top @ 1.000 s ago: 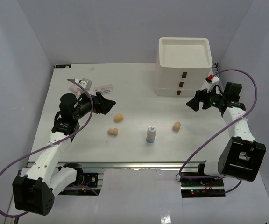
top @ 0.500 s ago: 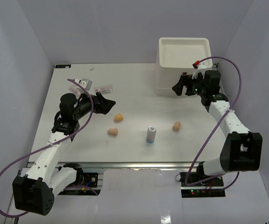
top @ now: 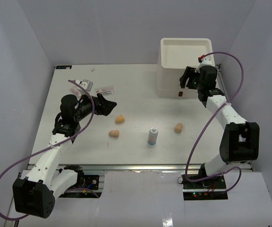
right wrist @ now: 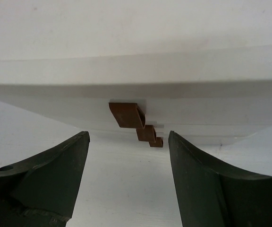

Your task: Organize the makeup

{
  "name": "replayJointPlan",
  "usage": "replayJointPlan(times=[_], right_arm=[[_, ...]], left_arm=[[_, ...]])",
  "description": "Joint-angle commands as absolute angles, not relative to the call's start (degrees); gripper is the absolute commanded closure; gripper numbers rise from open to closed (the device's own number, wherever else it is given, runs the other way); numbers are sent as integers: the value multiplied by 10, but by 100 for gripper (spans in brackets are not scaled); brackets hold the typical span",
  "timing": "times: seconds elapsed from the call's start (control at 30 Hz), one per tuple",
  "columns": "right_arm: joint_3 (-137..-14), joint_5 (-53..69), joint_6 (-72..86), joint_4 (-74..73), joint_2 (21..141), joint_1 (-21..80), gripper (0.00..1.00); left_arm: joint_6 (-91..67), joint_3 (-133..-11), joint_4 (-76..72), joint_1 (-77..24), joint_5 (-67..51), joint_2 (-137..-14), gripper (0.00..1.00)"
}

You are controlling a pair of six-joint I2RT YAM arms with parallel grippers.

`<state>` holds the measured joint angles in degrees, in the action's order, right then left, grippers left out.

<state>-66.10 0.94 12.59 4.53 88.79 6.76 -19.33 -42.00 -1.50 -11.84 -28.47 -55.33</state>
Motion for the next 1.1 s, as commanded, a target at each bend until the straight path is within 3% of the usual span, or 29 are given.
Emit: replayJointPlan(times=[0.0, 0.2, 0.43, 0.67, 0.77, 1.07], right_arm=[[-697, -24, 102, 100, 896, 68, 28], [-693, -17, 72, 128, 904, 68, 40], [-683, -5, 56, 148, 907, 68, 68], [-656, 19, 39, 166, 890, 68, 85], [-640, 26, 37, 169, 875, 66, 91], [-538, 77, 47, 142, 766, 58, 92]], left_arm=[[-188, -424, -14, -120, -282, -547, 2], [-189, -423, -14, -120, -280, -548, 2], [-189, -423, -13, -120, -279, -548, 2], [-190, -422, -14, -120, -281, -548, 2], [-190, -423, -14, -120, -284, -548, 2], [-192, -421, -17, -120, -295, -540, 2]])
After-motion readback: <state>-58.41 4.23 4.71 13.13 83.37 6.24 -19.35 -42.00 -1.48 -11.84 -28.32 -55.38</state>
